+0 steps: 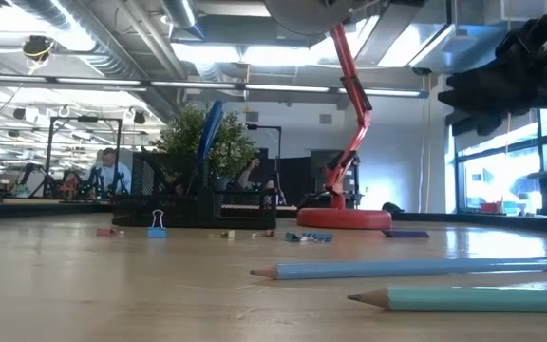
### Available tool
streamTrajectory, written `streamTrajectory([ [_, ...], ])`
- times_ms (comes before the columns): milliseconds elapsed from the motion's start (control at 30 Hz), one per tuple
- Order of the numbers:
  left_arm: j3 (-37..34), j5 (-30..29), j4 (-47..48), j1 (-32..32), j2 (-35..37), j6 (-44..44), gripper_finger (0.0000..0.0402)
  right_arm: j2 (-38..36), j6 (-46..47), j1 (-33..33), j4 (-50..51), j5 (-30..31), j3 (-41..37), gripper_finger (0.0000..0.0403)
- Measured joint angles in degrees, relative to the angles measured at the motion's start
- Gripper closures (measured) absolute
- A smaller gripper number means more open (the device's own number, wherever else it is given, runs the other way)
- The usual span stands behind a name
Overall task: Pick and place office supplies into organizer
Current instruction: Put the blue pencil into the black desk organizer
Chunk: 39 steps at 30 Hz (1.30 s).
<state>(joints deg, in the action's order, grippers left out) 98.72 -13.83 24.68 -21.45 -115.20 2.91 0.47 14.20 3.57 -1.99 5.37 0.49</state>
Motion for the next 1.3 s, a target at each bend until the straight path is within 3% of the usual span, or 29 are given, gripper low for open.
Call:
streamTrajectory([
  [233, 8.09, 0.37, 7.95, -0.24, -7.08, -6.64, 0.0272, 0.02, 3.53, 0.00, 0.01, -0.08, 0.00, 0.0241],
  [433, 8.49, 1.18, 10.44, -0.29, -9.88, -12.29, 0.0272, 0.03, 4.33, 0.00, 0.09, -0.75, 0.00, 0.0241],
  [633, 8.50, 6.60, 11.14, -0.59, -13.05, -15.17, 0.0272, 0.04, 4.58, 0.00, 0.14, -0.72, 0.00, 0.0241],
  [867, 8.48, 7.35, 15.22, -0.57, -17.00, -22.30, 0.0272, 0.04, 3.47, 0.00, 0.14, -0.72, 0.00, 0.0241],
  [1300, 8.62, 11.49, 18.61, -0.64, -19.06, -28.48, 0.0272, 0.04, 2.03, 0.00, 0.17, -0.70, 0.00, 0.0241],
])
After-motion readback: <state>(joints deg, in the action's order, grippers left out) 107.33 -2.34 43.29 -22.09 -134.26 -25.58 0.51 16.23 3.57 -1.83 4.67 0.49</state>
